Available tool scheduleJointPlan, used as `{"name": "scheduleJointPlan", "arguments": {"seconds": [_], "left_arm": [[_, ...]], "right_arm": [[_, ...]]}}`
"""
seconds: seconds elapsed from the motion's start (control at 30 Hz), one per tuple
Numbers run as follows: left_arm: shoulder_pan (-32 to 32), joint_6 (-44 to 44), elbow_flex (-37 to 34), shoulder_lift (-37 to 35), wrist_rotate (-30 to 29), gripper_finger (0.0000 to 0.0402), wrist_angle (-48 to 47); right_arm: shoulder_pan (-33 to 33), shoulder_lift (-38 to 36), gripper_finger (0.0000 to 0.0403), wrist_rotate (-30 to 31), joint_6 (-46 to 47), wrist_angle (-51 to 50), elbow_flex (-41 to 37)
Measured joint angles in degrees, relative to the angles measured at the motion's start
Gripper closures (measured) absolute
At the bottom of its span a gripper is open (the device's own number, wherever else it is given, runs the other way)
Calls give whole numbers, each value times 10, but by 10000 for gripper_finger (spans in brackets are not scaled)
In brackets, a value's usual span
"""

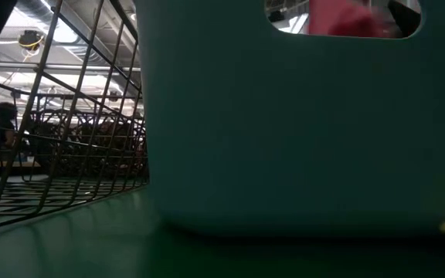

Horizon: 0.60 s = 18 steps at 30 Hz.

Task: Sort microfiber towel by color & place in baskets
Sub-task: Put the pink towel into the orange bin

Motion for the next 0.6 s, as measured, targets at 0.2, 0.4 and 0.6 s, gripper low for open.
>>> {"name": "scheduleJointPlan", "arguments": {"seconds": [0.2, 0.4, 0.6], "left_arm": [[42, -3, 0, -43, 0, 401, -1], [91, -5, 0, -75, 0, 401, -56], [143, -20, 0, -82, 2, 401, -130]], "right_arm": [[0, 0, 198, 0, 0, -2, 0], [0, 0, 198, 0, 0, -6, 0], [0, 0, 198, 0, 0, -6, 0]]}}
